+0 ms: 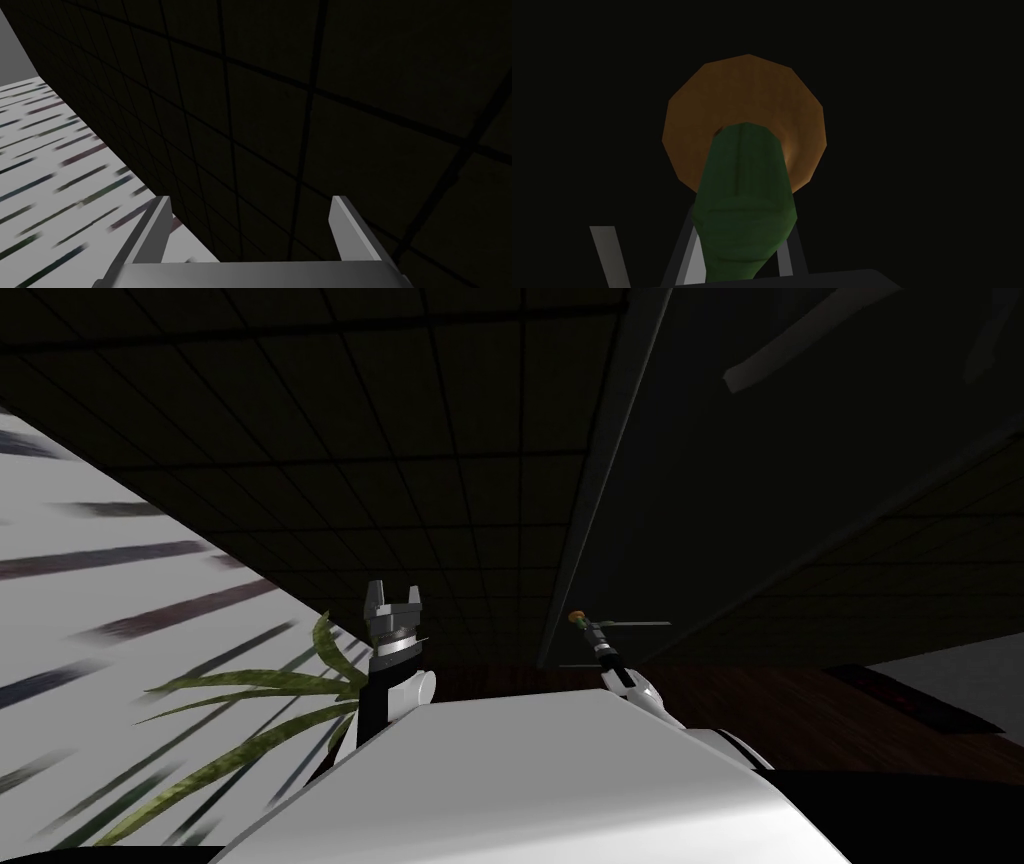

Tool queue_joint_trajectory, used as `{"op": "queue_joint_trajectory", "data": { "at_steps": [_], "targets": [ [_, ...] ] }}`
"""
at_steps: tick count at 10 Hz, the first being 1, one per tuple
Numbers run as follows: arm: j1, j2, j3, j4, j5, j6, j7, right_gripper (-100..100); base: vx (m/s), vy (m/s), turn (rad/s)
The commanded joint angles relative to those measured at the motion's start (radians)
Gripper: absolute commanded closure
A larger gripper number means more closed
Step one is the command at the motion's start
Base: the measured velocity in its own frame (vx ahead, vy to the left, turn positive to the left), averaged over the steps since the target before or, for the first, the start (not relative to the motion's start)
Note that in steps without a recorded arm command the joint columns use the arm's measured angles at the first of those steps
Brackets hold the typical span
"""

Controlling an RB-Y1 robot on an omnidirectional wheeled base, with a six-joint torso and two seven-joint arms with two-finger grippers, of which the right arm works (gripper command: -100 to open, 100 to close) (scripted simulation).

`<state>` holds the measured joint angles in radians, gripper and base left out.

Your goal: Pull the door open

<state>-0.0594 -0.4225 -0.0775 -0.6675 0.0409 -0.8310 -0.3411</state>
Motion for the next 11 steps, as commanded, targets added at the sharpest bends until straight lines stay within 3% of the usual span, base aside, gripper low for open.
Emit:
{"op": "queue_joint_trajectory", "data": {
  "at_steps": [1,8,9,11],
  "targets": [
    [0.009,-0.009,0.011,0.001,0.007,-0.017,-0.015,100,-0.141,-0.056,0.086],
    [0.066,-0.078,0.069,-0.006,0.050,-0.113,-0.111,100,-0.199,-0.072,0.099],
    [0.054,-0.070,0.065,0.009,0.047,-0.107,-0.102,100,-0.094,-0.038,0.022],
    [0.079,-0.089,0.072,0.023,0.054,-0.157,-0.123,100,-0.140,-0.061,0.171]
  ]
}}
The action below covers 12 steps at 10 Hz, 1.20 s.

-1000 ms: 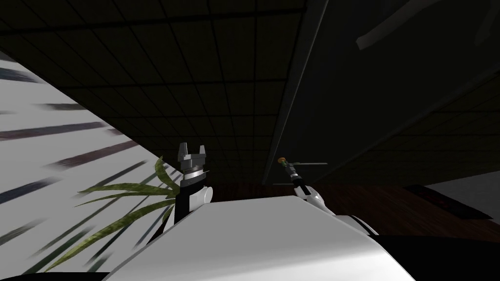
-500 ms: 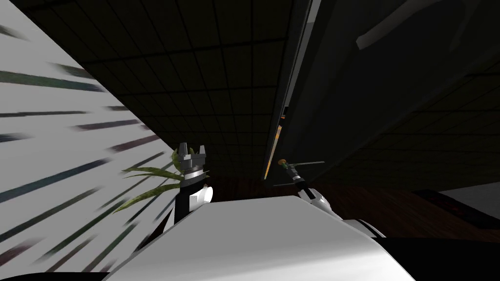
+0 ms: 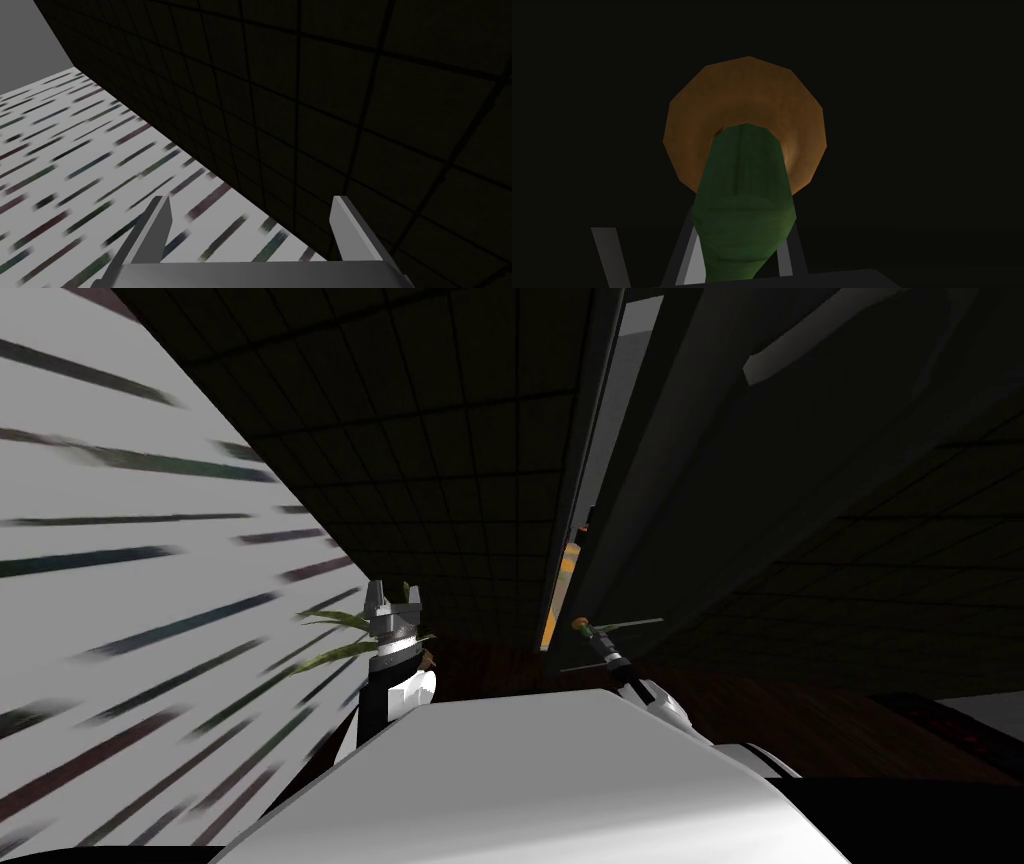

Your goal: Pull the door open

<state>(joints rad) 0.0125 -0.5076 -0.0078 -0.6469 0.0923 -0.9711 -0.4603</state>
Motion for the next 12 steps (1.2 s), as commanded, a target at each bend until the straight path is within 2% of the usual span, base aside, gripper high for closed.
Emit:
{"op": "queue_joint_trajectory", "data": {
  "at_steps": [1,3,4,5,11,12],
  "targets": [
    [0.012,-0.008,0.004,0.005,0.004,-0.028,-0.008,100,-0.203,-0.089,0.122],
    [0.022,-0.018,0.006,0.010,0.007,-0.049,-0.017,100,-0.138,-0.060,0.076],
    [0.022,-0.018,0.006,0.010,0.007,-0.049,-0.017,100,-0.057,-0.030,0.015],
    [0.033,-0.027,0.008,0.015,0.010,-0.072,-0.025,100,-0.083,-0.050,0.096],
    [0.070,-0.061,0.015,0.034,0.021,-0.151,-0.056,100,-0.132,-0.059,0.109],
    [0.066,-0.054,0.017,0.032,0.021,-0.142,-0.053,100,-0.068,-0.029,0.026]
  ]
}}
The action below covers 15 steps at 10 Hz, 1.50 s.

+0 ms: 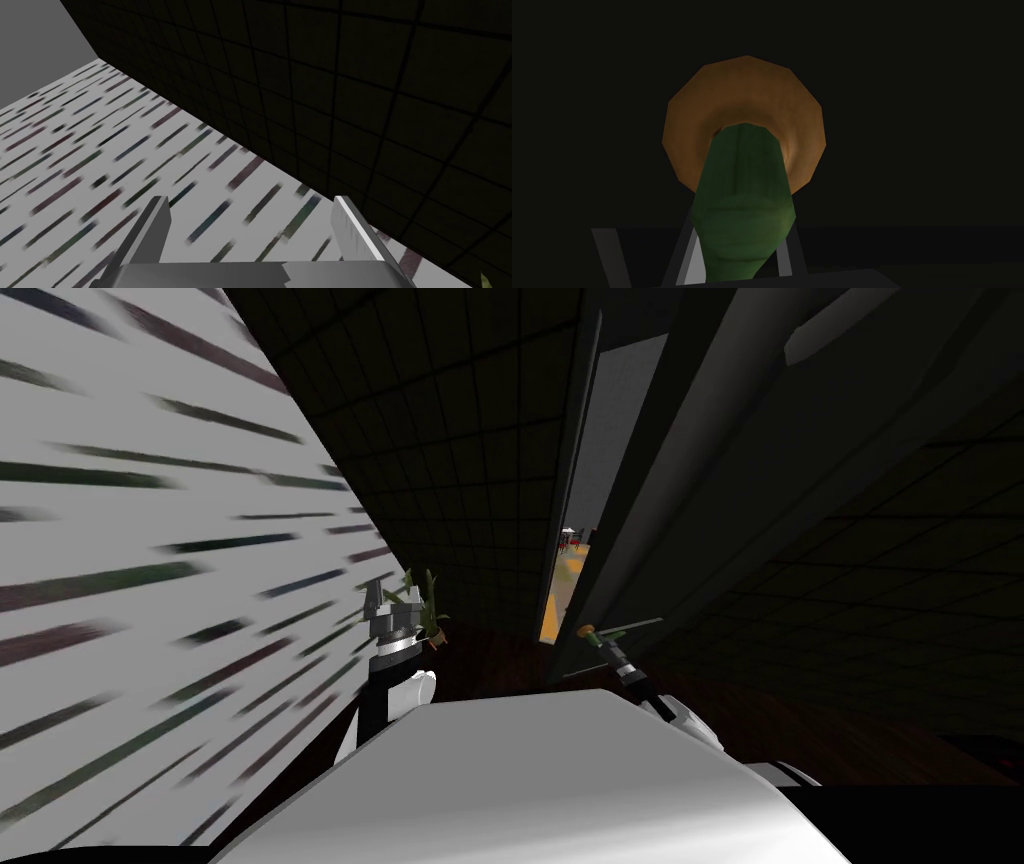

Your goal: Pull the door open

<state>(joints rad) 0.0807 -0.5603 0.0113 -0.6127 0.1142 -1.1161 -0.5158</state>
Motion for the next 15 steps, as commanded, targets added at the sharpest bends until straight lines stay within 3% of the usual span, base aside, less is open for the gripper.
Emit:
{"op": "queue_joint_trajectory", "data": {
  "at_steps": [1,9,10,15],
  "targets": [
    [0.007,-0.006,-0.001,0.010,0.001,-0.021,-0.003,100,-0.132,-0.048,0.189],
    [0.044,-0.039,-0.006,0.067,0.005,-0.134,-0.020,100,-0.236,-0.112,0.203],
    [0.041,-0.031,-0.002,0.063,0.007,-0.125,-0.019,100,-0.119,-0.044,0.039],
    [0.034,-0.036,-0.001,0.086,0.010,-0.144,-0.021,100,-0.205,-0.095,0.179]
  ]
}}
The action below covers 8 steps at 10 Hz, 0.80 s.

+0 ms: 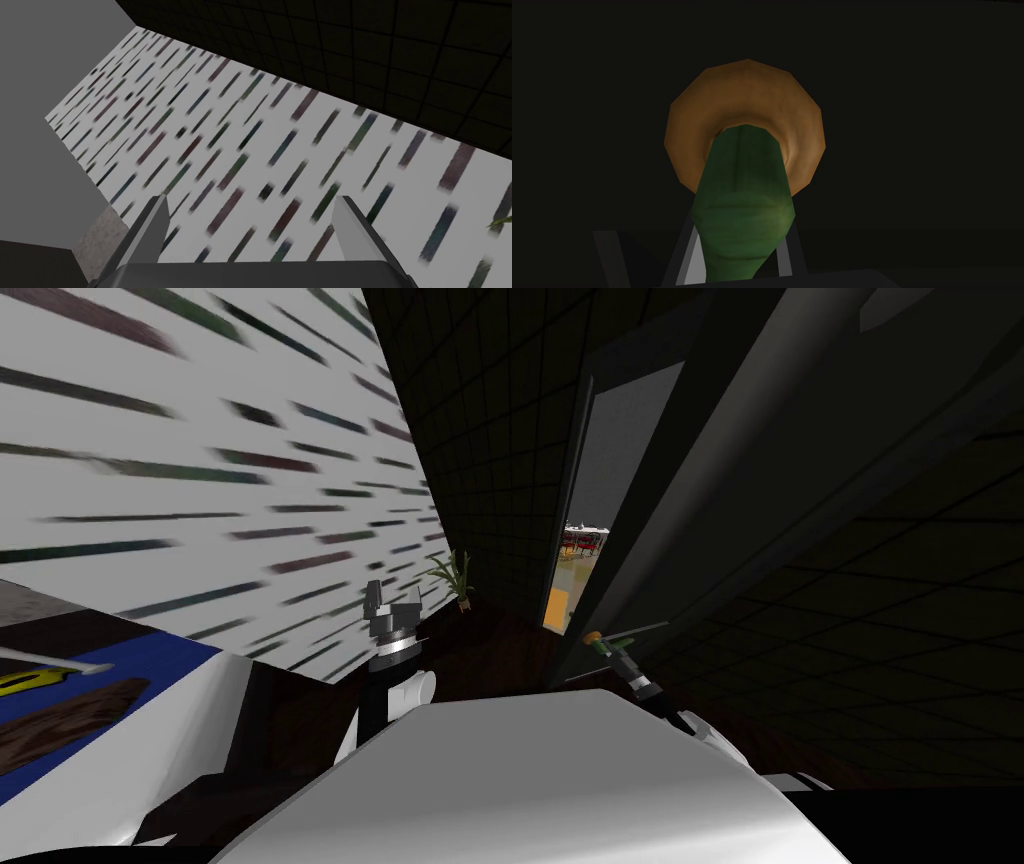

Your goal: Pull the door open

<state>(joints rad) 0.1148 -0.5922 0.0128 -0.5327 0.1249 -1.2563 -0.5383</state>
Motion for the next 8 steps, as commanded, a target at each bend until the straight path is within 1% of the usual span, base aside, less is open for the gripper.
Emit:
{"op": "queue_joint_trajectory", "data": {
  "at_steps": [1,4,7,8],
  "targets": [
    [-0.002,-0.005,-0.002,0.010,0.000,-0.007,0.001,100,-0.207,-0.076,0.169],
    [-0.007,-0.009,-0.002,0.021,0.001,-0.016,-0.001,100,-0.213,-0.105,0.191],
    [-0.011,-0.011,-0.002,0.030,0.002,-0.024,-0.002,100,-0.204,-0.079,0.127],
    [-0.008,-0.005,0.001,0.022,0.004,-0.018,-0.002,100,-0.089,-0.043,0.044]
  ]
}}
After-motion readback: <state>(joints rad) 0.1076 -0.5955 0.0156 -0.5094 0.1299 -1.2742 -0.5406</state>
